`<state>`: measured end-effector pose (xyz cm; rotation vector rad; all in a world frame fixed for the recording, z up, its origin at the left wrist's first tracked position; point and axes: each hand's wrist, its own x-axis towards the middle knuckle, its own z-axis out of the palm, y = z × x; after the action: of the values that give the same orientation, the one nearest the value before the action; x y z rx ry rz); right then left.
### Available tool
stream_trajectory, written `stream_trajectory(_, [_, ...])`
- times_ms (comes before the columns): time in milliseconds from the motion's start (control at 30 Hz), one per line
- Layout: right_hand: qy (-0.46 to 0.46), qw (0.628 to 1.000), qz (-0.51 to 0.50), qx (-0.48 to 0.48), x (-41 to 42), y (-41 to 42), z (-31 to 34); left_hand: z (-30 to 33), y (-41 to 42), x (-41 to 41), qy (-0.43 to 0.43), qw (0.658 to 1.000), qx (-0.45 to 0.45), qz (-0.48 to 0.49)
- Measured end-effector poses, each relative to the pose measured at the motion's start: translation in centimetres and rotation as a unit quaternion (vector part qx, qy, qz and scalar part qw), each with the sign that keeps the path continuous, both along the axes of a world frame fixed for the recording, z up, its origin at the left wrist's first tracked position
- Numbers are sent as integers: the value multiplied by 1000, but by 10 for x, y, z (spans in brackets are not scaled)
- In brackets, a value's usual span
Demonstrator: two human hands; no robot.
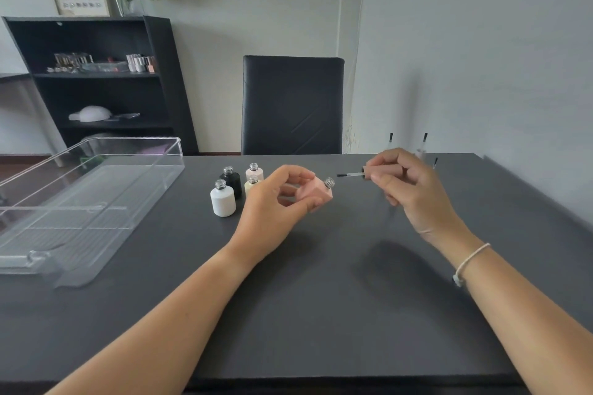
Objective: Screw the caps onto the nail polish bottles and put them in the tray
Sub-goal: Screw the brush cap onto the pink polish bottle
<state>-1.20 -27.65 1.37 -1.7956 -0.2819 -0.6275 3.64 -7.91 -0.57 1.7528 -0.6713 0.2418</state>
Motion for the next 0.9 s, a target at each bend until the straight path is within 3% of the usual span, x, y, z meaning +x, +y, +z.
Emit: stream_trajectory(900, [-1, 991, -9, -134, 2, 6, -6, -1, -1, -1, -20, 998, 53, -9])
